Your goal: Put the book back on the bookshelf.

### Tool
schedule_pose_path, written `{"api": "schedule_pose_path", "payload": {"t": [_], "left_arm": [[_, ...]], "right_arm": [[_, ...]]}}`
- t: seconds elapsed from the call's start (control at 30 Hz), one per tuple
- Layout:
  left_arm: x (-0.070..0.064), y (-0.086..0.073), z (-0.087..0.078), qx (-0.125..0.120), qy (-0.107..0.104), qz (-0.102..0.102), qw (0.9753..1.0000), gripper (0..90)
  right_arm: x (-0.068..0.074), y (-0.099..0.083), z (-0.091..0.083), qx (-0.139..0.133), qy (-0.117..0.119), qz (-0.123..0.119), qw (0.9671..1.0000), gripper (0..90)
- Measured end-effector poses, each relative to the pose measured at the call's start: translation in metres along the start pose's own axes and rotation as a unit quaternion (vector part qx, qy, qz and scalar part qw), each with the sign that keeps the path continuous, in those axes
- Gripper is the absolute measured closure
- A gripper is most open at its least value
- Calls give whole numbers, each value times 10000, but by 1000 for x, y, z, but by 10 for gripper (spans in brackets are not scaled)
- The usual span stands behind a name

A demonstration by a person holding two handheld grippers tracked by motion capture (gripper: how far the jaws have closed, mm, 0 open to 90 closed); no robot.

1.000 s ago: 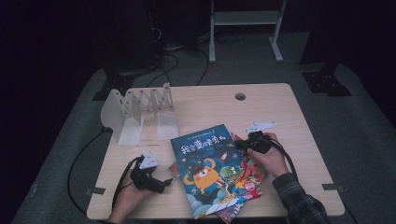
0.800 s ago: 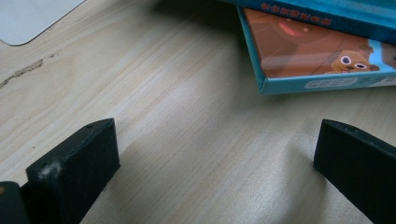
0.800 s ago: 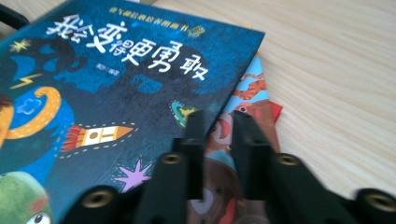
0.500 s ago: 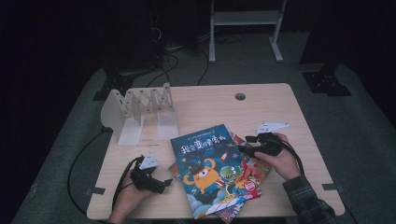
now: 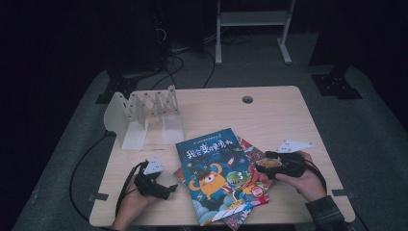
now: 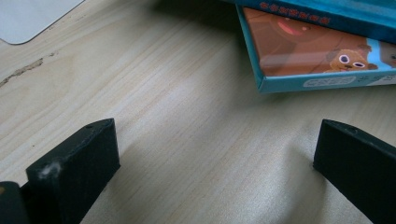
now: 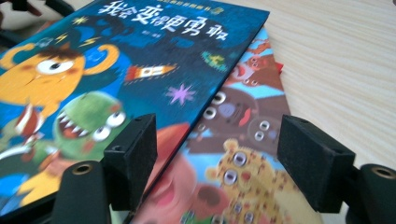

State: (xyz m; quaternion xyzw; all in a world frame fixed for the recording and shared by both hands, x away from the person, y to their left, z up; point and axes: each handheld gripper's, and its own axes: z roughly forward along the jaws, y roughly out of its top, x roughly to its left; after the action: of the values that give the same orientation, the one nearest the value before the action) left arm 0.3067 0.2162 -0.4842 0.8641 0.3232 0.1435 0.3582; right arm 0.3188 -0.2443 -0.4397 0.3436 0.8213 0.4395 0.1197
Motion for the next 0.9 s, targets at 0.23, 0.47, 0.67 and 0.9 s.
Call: {"api": "schedule_pose_path", "payload": {"t": [0.23, 0.47, 0.67, 0.9], "left_arm": [[0, 0, 0, -1, -2, 1, 10000, 0], [0, 0, 0, 1, -2, -4, 10000, 0], [0, 0, 0, 0, -1, -2, 10000, 0], [0, 0, 0, -2, 5, -9, 10000, 0]], "right_arm": [[10, -14, -12, 20, 32, -11, 10000, 267], [18, -28, -21, 45, 25, -8, 10000, 256], [27, -35, -29, 42, 128, -43, 9999, 251], [36, -43, -38, 71, 134, -92, 9998, 251]]}}
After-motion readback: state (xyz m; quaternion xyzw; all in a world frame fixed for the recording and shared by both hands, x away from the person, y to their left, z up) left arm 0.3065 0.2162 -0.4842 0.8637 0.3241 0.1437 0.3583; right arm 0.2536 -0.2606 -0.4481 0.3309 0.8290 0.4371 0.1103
